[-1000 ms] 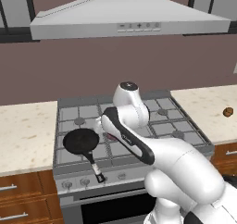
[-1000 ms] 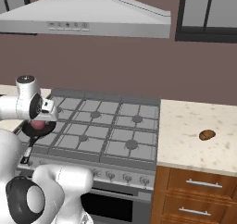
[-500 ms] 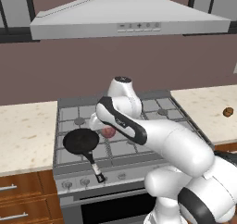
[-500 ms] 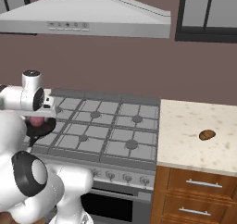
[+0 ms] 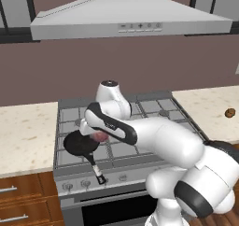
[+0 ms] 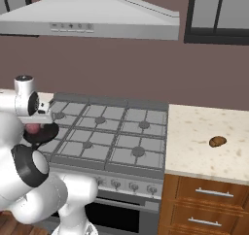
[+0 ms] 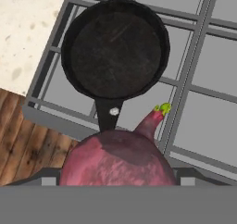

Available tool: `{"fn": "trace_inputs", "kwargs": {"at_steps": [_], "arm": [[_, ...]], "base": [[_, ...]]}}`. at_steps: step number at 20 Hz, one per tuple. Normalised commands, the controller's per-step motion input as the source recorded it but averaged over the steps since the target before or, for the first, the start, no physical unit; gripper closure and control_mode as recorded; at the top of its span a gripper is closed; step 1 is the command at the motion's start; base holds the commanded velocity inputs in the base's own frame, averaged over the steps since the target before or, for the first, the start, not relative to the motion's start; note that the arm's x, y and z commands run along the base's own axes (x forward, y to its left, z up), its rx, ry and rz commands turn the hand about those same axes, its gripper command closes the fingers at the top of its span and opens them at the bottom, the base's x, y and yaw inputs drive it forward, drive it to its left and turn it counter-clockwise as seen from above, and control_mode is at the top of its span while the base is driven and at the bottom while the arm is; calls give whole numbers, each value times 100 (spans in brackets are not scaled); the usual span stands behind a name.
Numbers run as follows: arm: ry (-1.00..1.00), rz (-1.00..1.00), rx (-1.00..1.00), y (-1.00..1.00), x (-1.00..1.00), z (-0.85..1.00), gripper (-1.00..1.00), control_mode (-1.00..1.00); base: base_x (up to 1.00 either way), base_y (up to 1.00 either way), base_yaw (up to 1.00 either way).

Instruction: Put the onion and potato in the pan. Then turn on the front left burner and set the heat to medium.

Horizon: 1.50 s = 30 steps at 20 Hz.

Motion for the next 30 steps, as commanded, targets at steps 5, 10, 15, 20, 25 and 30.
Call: {"fn": "trace_inputs", "kwargs": {"at_steps": [5,10,15,20,25,30], "arm": [[0,0,-3,18,6,-26,100,-100],[0,0,-1,8,12,-7,100,-100],[0,0,0,1,38,0,100,-100],[0,0,0,5,37,0,100,-100],[0,0,0,31,19,-8,100,-100],[0,0,0,29,19,-16,100,-100]], "base": [[0,0,0],[0,0,0],[0,0,0],[0,0,0],[0,0,0],[0,0,0]]}}
